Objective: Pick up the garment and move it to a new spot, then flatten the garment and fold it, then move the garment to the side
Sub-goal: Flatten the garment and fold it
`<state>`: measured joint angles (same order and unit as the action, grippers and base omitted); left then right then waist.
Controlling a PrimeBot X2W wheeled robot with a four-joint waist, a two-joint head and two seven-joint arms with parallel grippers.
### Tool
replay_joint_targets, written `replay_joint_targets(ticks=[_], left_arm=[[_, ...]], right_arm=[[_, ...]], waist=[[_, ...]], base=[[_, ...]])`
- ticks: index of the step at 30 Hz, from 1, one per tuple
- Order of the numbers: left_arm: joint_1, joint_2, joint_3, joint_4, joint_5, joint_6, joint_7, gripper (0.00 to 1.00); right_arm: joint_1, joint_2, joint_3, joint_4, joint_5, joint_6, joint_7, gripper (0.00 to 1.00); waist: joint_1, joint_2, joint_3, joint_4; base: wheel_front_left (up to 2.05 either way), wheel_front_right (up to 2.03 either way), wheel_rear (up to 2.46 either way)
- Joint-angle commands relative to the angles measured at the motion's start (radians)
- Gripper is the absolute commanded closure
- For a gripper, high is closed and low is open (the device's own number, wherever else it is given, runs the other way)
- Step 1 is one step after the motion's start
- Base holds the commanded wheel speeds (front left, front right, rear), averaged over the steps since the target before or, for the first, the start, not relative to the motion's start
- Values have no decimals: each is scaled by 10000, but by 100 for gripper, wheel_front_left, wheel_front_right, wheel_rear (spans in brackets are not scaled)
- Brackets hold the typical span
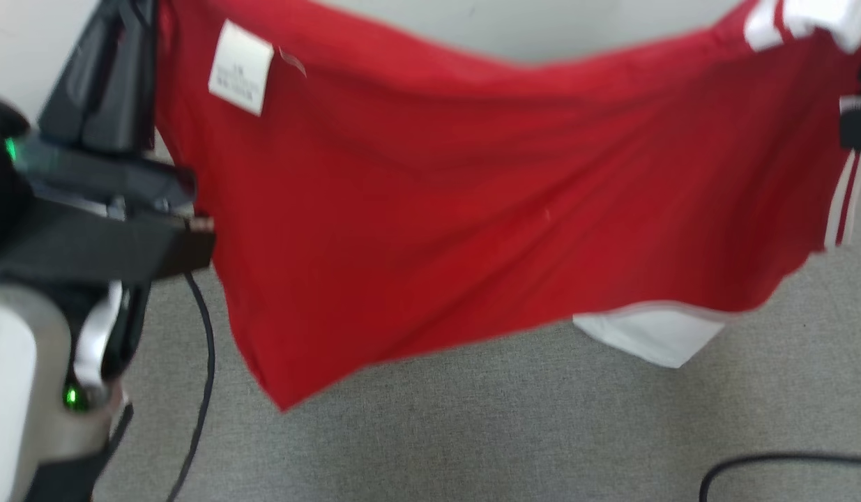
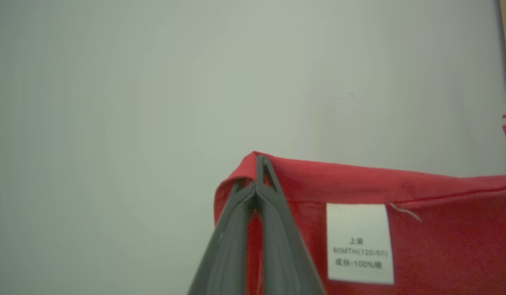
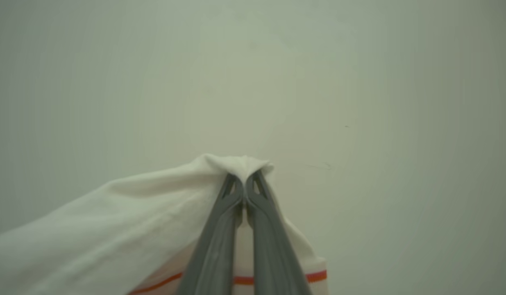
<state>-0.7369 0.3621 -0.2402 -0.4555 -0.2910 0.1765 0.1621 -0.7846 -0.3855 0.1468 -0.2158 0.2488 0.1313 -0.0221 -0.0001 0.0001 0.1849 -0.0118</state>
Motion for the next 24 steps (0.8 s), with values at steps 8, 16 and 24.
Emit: replay_joint_targets(ticks=[8,16,24], left_arm=[[-3039,-462,-74,3750,-289,-675,-766,100],[-6077,-797,71,7401,-88,-1057,-2419,100],[-5717,-1353,-2,9043,-572,-1500,-3817,100]], right_arm=[[-3493,-232,1213,3579,560,-10,-1155,100],[-6674,214,2185,6948,502,-8,-2348,100],[-6107,276,3072,7397,1101,-8,-2442,100]], waist=[[1,-1,1107,23],[1,-1,1938,-85],[1,-1,2763,100]], base=[[0,0,0],[0,0,0],[0,0,0]])
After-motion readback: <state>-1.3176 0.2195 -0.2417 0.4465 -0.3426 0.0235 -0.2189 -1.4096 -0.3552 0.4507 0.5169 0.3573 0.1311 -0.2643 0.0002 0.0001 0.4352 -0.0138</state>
